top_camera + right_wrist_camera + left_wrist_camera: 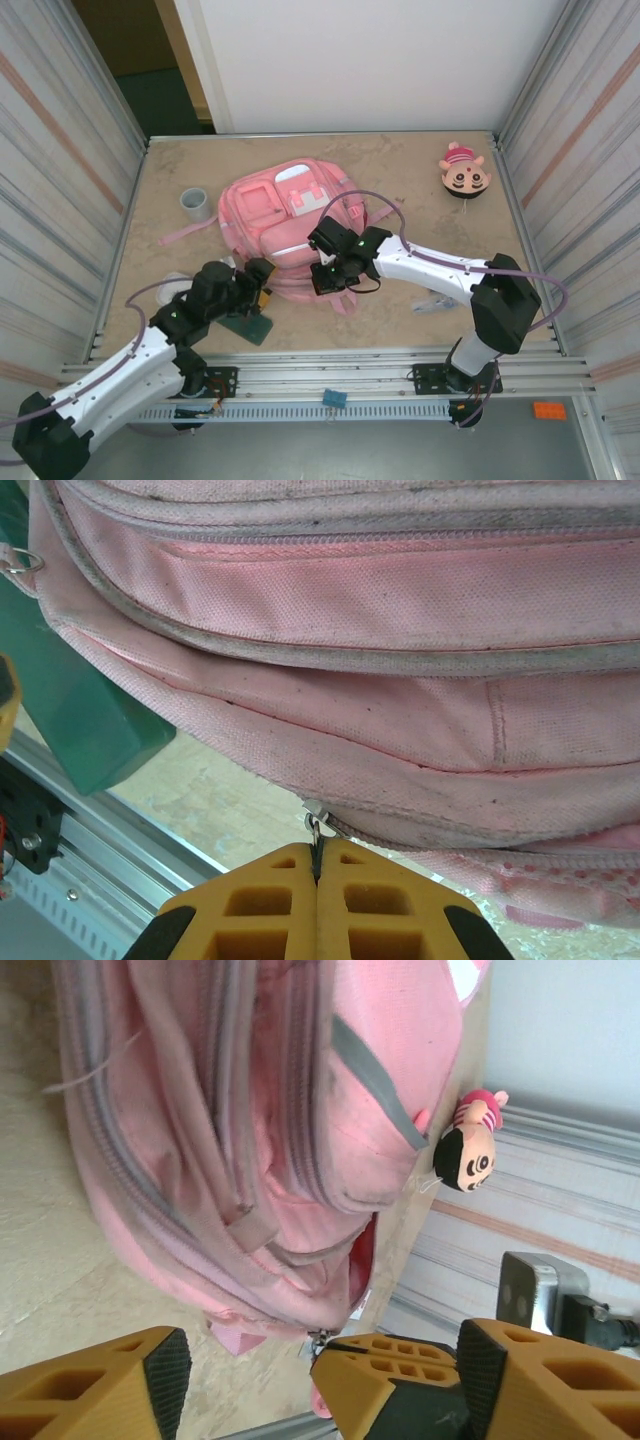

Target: Pack the student bag

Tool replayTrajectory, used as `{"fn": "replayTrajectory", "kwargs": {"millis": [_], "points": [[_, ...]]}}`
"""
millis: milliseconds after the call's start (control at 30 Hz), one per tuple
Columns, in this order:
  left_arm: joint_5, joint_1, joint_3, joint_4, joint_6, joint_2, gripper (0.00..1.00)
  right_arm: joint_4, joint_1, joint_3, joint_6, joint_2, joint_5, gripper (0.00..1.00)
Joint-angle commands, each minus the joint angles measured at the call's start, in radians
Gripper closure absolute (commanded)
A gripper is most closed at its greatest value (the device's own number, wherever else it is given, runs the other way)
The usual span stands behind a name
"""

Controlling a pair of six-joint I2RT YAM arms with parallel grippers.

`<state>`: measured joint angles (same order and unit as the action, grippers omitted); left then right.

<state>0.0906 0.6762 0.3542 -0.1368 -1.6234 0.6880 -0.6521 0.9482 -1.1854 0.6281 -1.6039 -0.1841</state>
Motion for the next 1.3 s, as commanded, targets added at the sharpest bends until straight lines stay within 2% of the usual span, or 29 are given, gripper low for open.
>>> {"fn": "replayTrajectory", "kwargs": {"millis": [0, 233, 267, 333, 500, 567, 733, 800, 900, 1000, 1133, 1267], "points": [[-0.066, 0.008, -0.045, -0.002, -0.071, 0.048, 0.27, 0.017, 0.009, -0.036, 0.010, -0.003, -0.042, 1.00], [-0.047, 0.008, 0.006, 0.205, -0.056, 0.275, 0.27, 0.063, 0.021, -0.019, 0.027, 0.011, -0.064, 1.00], [-0.039, 0.008, 0.013, 0.240, -0.060, 0.315, 0.30, 0.071, 0.025, -0.014, 0.027, 0.007, -0.070, 1.00], [-0.022, 0.005, 0.013, 0.297, -0.073, 0.380, 0.42, 0.073, 0.031, -0.007, 0.027, 0.003, -0.071, 1.00], [-0.046, -0.016, 0.002, 0.259, -0.057, 0.386, 0.87, -0.005, 0.008, 0.015, -0.003, 0.029, -0.019, 1.00], [-0.032, -0.054, 0.003, 0.193, -0.017, 0.348, 0.95, -0.050, -0.022, 0.025, -0.023, 0.048, 0.009, 1.00], [0.088, -0.225, -0.009, 0.050, 0.113, 0.227, 0.96, -0.172, -0.123, 0.020, -0.121, 0.048, 0.093, 1.00], [0.148, -0.305, -0.010, 0.004, 0.170, 0.187, 0.97, -0.167, -0.152, 0.022, -0.147, 0.042, 0.086, 1.00], [0.217, -0.380, -0.004, -0.025, 0.224, 0.168, 0.97, -0.113, -0.146, 0.028, -0.170, 0.038, 0.029, 1.00], [0.250, -0.393, -0.002, -0.005, 0.234, 0.185, 0.97, -0.020, -0.121, 0.055, -0.171, 0.033, -0.037, 1.00], [0.298, -0.393, 0.005, 0.057, 0.228, 0.242, 0.96, 0.045, -0.108, 0.076, -0.179, -0.004, -0.065, 1.00], [0.327, -0.392, 0.028, 0.088, 0.241, 0.284, 0.95, 0.042, -0.115, 0.066, -0.200, -0.043, -0.056, 0.90]]}}
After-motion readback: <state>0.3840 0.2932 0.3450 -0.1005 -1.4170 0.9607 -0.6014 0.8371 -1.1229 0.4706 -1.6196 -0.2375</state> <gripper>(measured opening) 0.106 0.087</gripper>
